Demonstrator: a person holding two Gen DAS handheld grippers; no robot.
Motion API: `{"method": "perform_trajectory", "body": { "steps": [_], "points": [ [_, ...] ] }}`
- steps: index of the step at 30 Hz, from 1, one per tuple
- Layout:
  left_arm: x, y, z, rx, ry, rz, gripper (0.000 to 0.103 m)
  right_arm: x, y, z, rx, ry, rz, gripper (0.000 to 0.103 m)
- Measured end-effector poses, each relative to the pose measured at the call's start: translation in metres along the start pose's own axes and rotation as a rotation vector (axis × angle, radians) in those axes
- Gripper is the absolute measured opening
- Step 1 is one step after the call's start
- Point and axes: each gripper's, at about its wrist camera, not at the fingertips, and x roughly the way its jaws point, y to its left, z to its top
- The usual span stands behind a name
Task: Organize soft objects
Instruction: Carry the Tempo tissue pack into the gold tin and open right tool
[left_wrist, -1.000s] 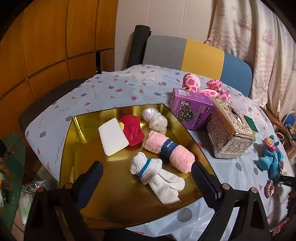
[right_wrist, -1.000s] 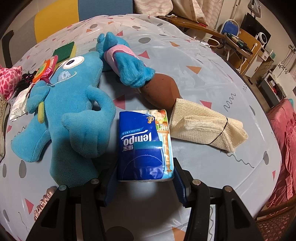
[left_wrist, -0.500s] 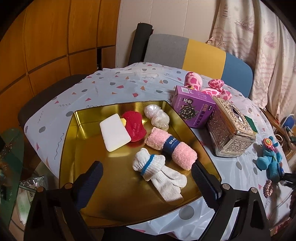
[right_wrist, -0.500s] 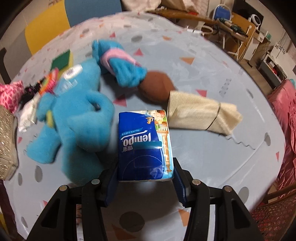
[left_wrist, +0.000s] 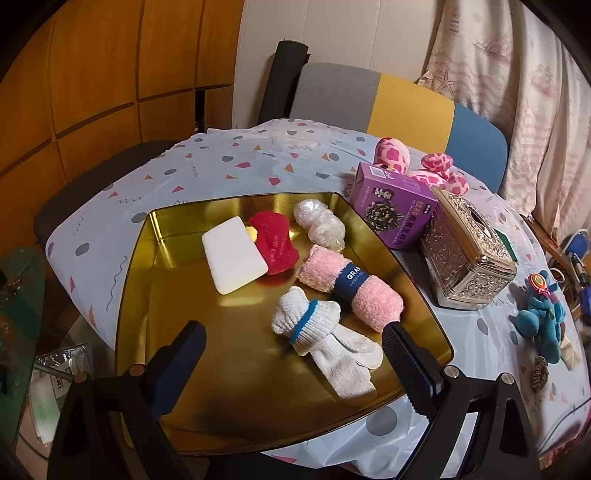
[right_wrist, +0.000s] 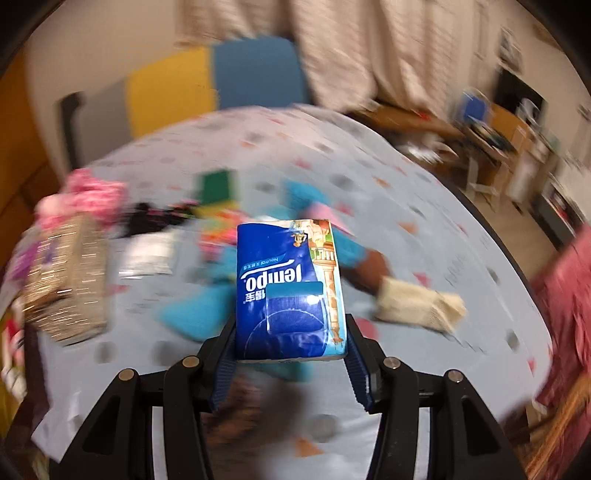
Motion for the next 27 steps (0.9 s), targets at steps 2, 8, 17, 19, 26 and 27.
{"method": "perform_trajectory", "body": {
  "steps": [2, 8, 17, 19, 26, 27],
  "points": [
    [0.0, 0.002, 0.001, -0.007, -0.002, 0.004, 0.097, -0.014, 0.033, 0.005, -0.092, -0.038, 0.074, 0.053],
    [0.0, 0.011, 0.001, -0.021, 0.006, 0.017, 0.097, -0.035, 0.141, -0.006, -0.352, -0.043, 0.281, 0.053],
    [-0.007, 0.042, 0.001, -0.084, -0.014, 0.053, 0.097, -0.047, 0.296, -0.055, -0.655, 0.065, 0.577, 0.053],
    [-0.01, 0.052, 0.003, -0.108, -0.023, 0.064, 0.097, -0.045, 0.323, -0.064, -0.701, 0.085, 0.6, 0.053],
    [-0.017, 0.092, 0.006, -0.19, -0.041, 0.125, 0.097, -0.033, 0.41, -0.078, -0.769, 0.156, 0.701, 0.053],
    [-0.016, 0.095, 0.005, -0.198, -0.04, 0.13, 0.097, -0.03, 0.421, -0.081, -0.78, 0.16, 0.697, 0.053]
  ]
}}
